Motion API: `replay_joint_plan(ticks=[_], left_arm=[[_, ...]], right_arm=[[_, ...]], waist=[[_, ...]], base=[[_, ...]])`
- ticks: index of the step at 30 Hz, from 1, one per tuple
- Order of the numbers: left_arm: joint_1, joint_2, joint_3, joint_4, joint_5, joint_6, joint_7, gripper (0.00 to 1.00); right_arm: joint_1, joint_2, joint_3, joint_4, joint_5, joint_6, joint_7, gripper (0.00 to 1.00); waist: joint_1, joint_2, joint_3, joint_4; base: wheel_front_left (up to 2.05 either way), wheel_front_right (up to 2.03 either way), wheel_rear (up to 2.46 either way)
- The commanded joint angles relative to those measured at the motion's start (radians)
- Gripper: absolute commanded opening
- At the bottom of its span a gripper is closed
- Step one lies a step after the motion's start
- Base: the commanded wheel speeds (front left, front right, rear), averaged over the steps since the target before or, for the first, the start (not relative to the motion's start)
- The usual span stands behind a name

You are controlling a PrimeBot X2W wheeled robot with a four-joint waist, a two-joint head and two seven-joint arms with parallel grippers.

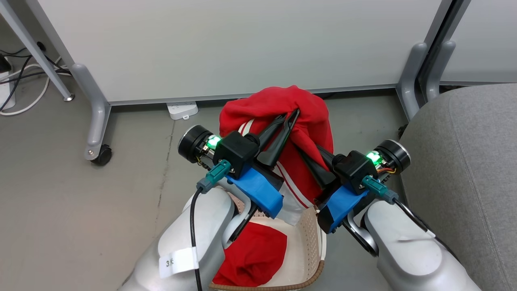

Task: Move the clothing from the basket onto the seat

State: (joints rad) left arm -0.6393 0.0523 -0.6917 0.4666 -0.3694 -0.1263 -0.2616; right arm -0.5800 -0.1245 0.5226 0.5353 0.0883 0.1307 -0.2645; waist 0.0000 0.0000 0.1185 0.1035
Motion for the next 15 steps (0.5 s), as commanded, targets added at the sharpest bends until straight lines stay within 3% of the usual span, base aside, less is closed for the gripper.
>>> replay_joint_plan(ticks=[1,14,15], left_arm=[[-0.016,-0.002,0.003,-0.001,0.0,-0.004,-0.005,0.0],[-0.013,-0.002,0.008,0.007,0.003,-0.003,-0.005,0.0],[-0.011,-0.002,0.009,0.009,-0.001,0.0,-0.005,0.13]], right_arm=[[-0.012,0.004,0.002,0.004,0.001,0.0,0.0,0.0],[-0.006,0.005,-0.007,0.005,0.01,0.0,0.0,0.0],[-0.004,0.005,-0.007,0.004,0.01,0.0,0.0,0.0]], waist=[[0.0,0.0,0.0,-0.001],[0.0,0.0,-0.001,-0.005],[0.0,0.0,-0.001,-0.005]], base=[[0.0,0.0,0.0],[0.0,0.0,0.0],[0.0,0.0,0.0]])
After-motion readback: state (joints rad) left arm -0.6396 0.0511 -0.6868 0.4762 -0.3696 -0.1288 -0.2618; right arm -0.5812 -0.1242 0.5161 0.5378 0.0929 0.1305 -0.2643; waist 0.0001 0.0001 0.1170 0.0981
